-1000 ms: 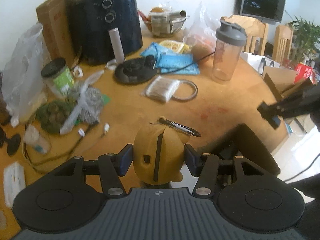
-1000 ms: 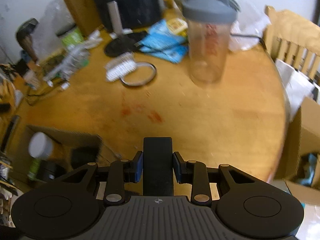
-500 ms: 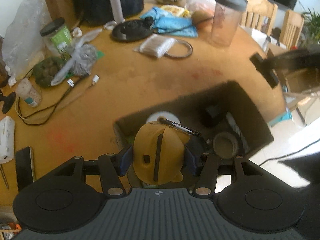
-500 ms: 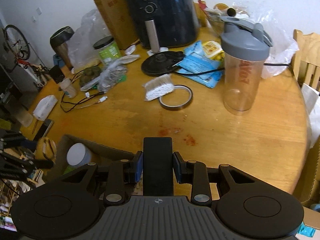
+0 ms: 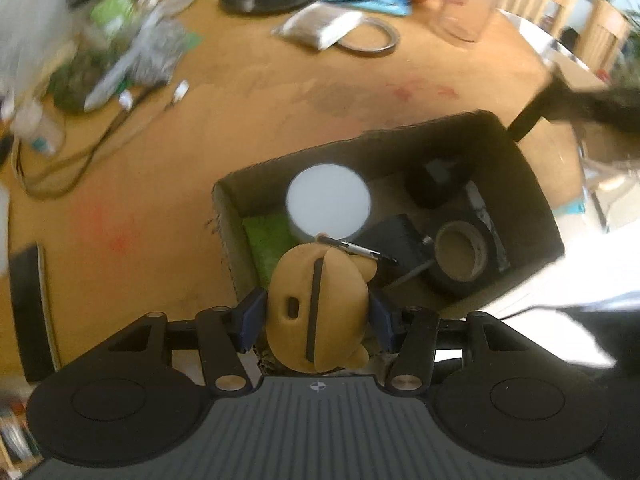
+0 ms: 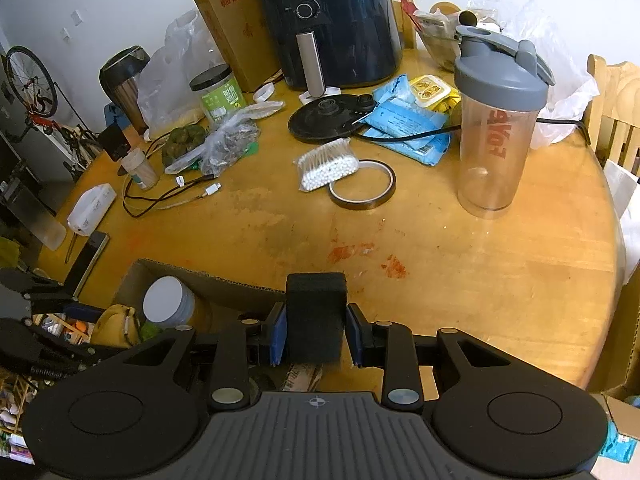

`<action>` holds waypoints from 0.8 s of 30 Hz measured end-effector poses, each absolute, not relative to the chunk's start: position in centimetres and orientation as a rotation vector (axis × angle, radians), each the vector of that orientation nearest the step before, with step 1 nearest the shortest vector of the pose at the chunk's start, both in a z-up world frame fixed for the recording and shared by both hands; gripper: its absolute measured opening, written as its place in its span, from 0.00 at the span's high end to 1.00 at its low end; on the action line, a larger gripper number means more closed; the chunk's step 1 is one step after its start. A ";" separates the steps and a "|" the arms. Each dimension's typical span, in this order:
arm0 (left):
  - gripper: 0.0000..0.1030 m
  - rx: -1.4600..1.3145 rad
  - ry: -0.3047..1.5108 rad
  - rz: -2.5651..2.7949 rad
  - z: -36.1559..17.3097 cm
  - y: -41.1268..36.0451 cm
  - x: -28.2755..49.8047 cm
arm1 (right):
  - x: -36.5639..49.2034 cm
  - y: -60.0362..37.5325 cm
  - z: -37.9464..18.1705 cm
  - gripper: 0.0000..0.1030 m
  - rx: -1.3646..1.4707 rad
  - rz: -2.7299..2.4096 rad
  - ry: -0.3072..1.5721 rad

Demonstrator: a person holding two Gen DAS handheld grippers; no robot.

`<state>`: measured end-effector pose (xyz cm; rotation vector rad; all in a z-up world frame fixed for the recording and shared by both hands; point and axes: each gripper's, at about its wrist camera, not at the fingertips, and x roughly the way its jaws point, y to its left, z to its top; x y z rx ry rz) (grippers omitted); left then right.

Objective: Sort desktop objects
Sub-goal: 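Lower the pig toy into the box and open the left tool while the right tool holds the block, then lower the black block into the box and open the right tool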

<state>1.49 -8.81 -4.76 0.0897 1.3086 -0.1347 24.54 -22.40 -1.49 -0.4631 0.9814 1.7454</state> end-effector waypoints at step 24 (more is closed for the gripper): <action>0.17 -0.123 1.072 -0.098 0.3 -4.1 1.3 | 19.7 -22.5 -0.3 0.67 -0.540 1.839 1.019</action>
